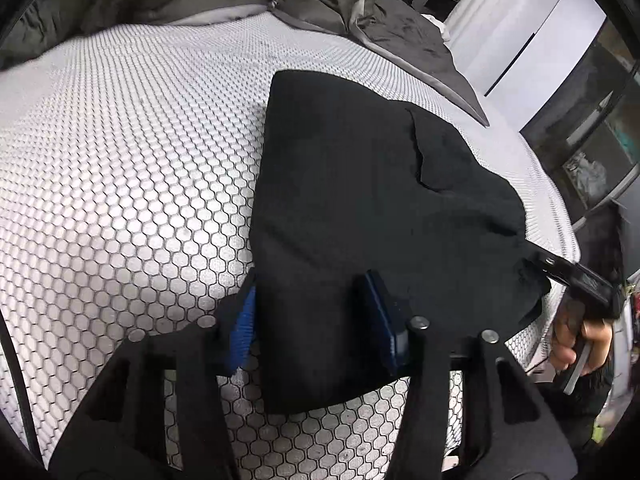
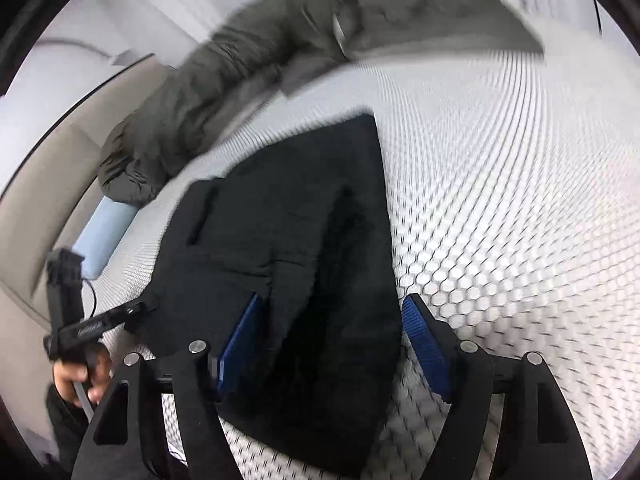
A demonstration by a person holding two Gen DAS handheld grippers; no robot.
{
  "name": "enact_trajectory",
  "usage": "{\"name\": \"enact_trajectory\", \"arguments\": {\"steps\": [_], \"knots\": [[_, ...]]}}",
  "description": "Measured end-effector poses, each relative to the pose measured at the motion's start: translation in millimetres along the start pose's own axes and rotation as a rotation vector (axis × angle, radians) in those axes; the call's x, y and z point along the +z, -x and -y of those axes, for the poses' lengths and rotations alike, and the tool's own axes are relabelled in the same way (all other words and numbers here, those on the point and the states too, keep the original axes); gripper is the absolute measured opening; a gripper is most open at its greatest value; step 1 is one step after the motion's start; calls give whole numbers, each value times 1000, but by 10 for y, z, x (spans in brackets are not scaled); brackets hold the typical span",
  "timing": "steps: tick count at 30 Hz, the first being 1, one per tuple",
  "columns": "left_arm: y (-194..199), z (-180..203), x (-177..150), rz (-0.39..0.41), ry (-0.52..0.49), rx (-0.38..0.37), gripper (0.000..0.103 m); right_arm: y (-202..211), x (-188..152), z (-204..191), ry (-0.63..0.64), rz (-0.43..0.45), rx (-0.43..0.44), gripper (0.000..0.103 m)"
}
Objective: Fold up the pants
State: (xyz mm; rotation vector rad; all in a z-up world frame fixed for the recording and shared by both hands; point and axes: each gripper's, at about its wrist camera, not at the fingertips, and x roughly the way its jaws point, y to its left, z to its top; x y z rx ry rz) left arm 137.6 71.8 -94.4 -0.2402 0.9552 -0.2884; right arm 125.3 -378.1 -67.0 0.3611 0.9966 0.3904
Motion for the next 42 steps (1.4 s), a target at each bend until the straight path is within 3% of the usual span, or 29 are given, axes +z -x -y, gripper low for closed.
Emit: {"name": "enact_trajectory", "arguments": {"steps": [1,2,5,8,10,14,17,21,22,23,26,28,31,34,35,40,42], "knots": [[12,23,-4,1,-8,6,43,-72,45,20,-11,-16,13,50],[6,47,4,-2,-7,11,43,-119,93,-1,-11,-31,25,43],[31,119,-36,-17,-16,19,42,-189,274,-54,57,-18,9,34],[41,228,-80,-28,-60,34,43,-299,484,-119,102,-4,-26,36],[42,264,-79,-17,-66,45,43,-321,516,-108,103,-13,-42,50],[111,297,-48,18,-58,74,44,2,478,-107,74,46,-94,55],[269,340,-76,90,-70,111,44,291,352,-136,90,89,-27,55],[390,481,-105,164,-96,91,45,243,211,-195,127,13,59,55],[360,531,-122,156,-117,93,46,149,200,-235,145,-12,44,50],[323,554,-116,147,-127,98,46,48,193,-284,170,-36,18,33],[165,602,-144,105,-146,132,46,-42,177,-417,252,-27,-55,14],[94,604,-117,90,-154,155,46,99,141,-485,294,7,-35,9],[88,605,-119,88,-164,164,46,237,78,-562,341,10,16,9],[82,604,-128,83,-174,171,47,-42,70,-386,307,-66,-115,9],[71,597,-120,80,-175,175,47,-80,100,-326,282,-79,-119,10],[68,621,-94,89,-174,174,47,198,356,-237,163,78,20,31],[47,641,-108,84,-177,182,49,111,507,-261,131,91,48,31]]}}
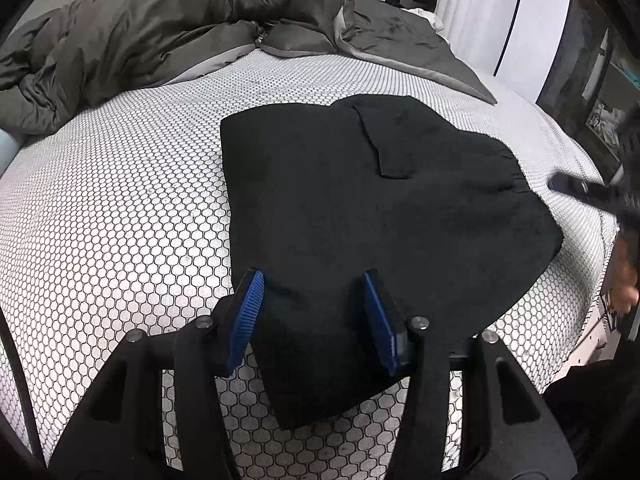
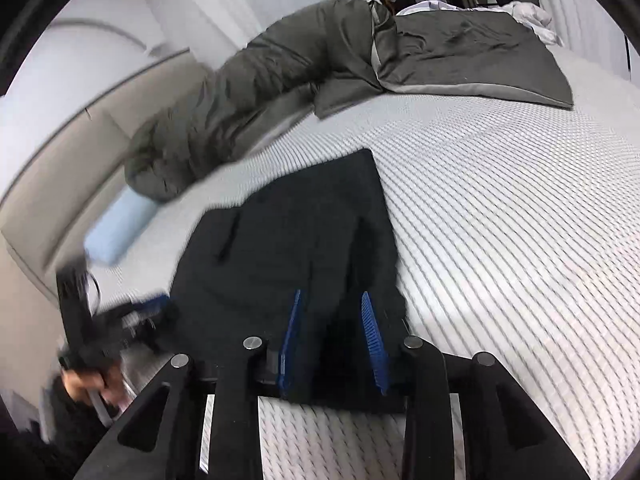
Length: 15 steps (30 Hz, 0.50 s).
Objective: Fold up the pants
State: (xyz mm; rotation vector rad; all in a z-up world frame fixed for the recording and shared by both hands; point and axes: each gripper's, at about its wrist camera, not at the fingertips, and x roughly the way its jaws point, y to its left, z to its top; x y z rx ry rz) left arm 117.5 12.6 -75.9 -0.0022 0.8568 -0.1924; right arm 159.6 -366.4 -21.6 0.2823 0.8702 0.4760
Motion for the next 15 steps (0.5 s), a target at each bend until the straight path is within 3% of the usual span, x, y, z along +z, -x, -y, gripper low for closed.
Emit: {"name": "enact_trajectory", "arguments": {"steps": [6,8,10,13,15], "knots": [[-34,-34,-29,-3,-4,-7,55,-621,290,73,-50,-89,-22,31],[-49,-62,-46,-6,-2,-7,57,-595,266,37,-28,-84,-25,12],[-55,-94,-51,-10,6,-14,59,-480,322,-139,65,-18,-45,9],[-54,-114,-52,-12,9,-9,62,-483,328,-292,174,14,-154,9],[-62,-128,-59,-19,16,-4,65,-715,261,-168,132,-83,-234,16]]}}
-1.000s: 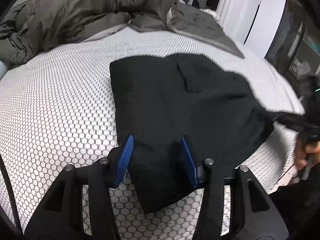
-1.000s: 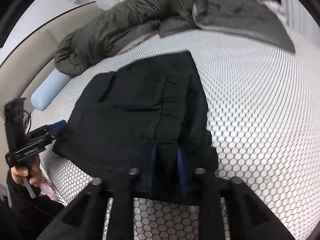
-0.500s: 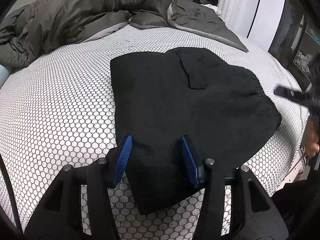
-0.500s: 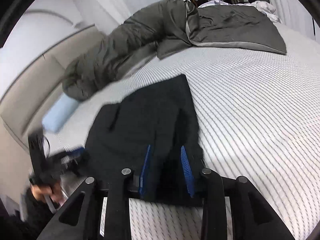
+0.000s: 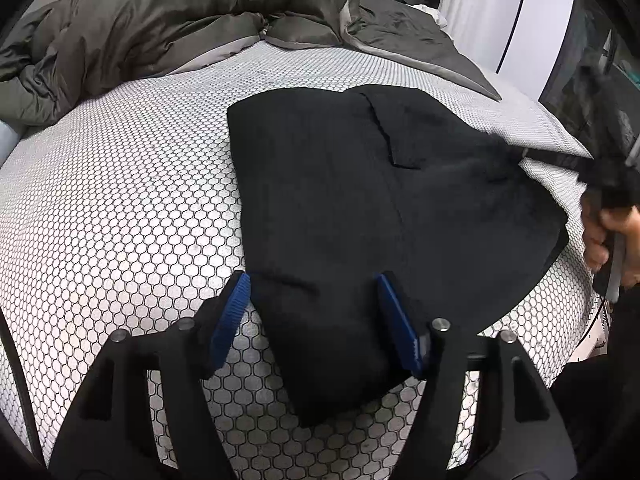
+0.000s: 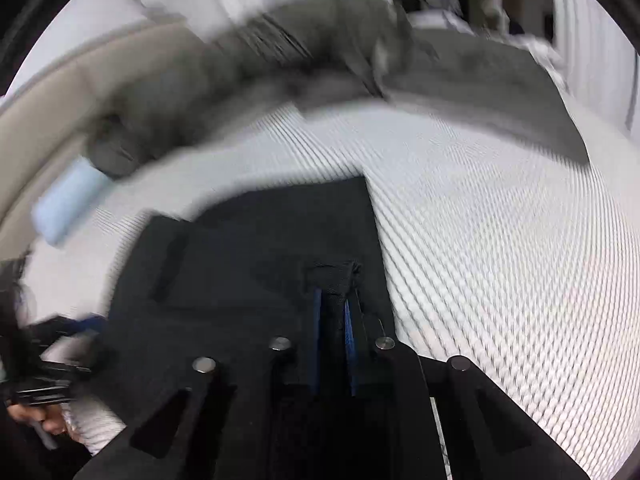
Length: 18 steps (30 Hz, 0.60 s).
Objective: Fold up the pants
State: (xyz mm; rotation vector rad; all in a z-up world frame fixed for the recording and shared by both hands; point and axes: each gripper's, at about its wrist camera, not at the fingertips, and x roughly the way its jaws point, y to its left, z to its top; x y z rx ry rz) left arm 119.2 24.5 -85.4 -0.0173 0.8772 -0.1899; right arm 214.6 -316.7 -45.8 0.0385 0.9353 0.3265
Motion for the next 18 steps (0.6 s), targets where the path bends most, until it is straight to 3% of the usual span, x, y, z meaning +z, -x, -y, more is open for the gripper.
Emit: {"name": "enact_trajectory", "arguments": {"steps": [2,5,7,10,13,15,18], "knots": [[24,-12,1,-5,9,6,65,31,-46,-1,-23,-17,-17,20],[202,35,17,53,-9,19,65,503,-150,-182,46,150,-15,34],[330,160,42,117,-63,-15,65,736,-268,-373,98,235,45,36],[292,404,33,135,-193,-56,70,603,-408,-730,213,182,126,36],[13,507,3,55,-264,-73,70,146,-508,-958,296,46,125,36],[-116,446,-42,13,-265,-56,70,-80,-587,-947,338,-19,64,33],[-40,279,-108,20,-247,-80,71,25,-607,-740,351,8,-28,32]]}}
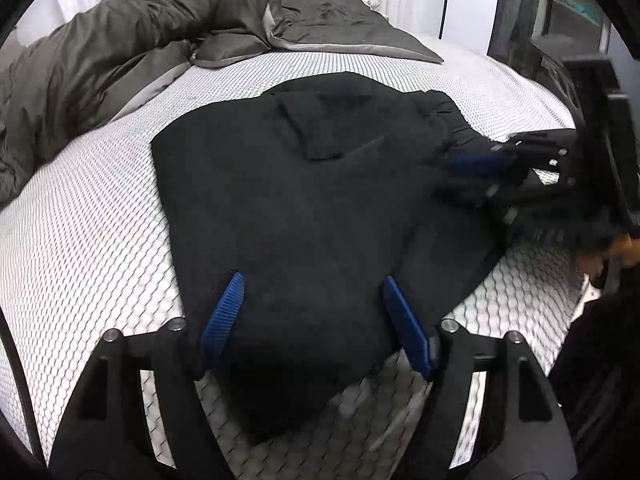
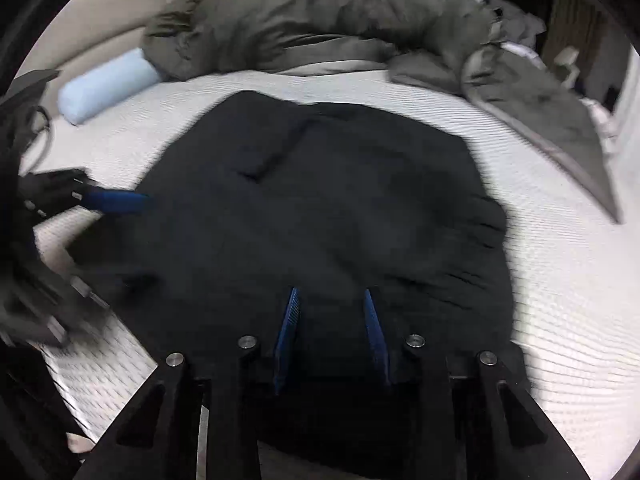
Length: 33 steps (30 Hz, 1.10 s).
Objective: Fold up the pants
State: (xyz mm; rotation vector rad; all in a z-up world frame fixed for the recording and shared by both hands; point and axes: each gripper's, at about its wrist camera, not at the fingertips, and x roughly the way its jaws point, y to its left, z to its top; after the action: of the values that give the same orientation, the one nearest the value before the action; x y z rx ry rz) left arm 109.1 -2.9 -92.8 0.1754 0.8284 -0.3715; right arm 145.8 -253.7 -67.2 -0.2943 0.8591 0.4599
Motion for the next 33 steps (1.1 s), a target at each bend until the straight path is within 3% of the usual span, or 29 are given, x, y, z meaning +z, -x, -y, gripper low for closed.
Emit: {"name": "enact_trajectory", "arguments": {"steps": [3,6,9,12,13,14,15,18,20,21,23,27,30,33], "knots": [[99,-134,-87,-14,40,1,76,107,-96,223,-47,16,61,32],[301,-174,-87,3,57,19,76,171,-61,181,-35,35,47,36],[480,-200,66,106,65,-5,76,330,71,122,-82,103,68,39],[286,-190,273,93,47,20,75,147,381,-82,-76,108,60,39],[168,-205,318,64,45,22,63,56,443,-130,-69,96,76,39],[65,-203,339,33,44,15,41,-24,475,-176,-62,73,87,39],[-91,-236,364,-22,51,-2,38,-140,508,-206,-51,37,86,39],[-136,-325,340,-30,67,-47,37,-311,478,-248,8,-47,-7,39],[-66,-380,288,-17,76,-54,37,-257,386,-67,9,-50,-149,38],[-39,-422,244,-16,82,-42,37,-211,328,78,-24,-44,-175,38],[-15,-477,180,-14,90,-24,37,-140,230,263,-100,-14,-111,38],[108,-538,225,-9,121,12,37,-33,178,83,-12,25,-141,42],[167,-530,438,46,111,60,37,80,319,121,-90,59,-31,42],[48,-607,605,54,139,77,37,83,524,51,-88,96,-33,43]]}}
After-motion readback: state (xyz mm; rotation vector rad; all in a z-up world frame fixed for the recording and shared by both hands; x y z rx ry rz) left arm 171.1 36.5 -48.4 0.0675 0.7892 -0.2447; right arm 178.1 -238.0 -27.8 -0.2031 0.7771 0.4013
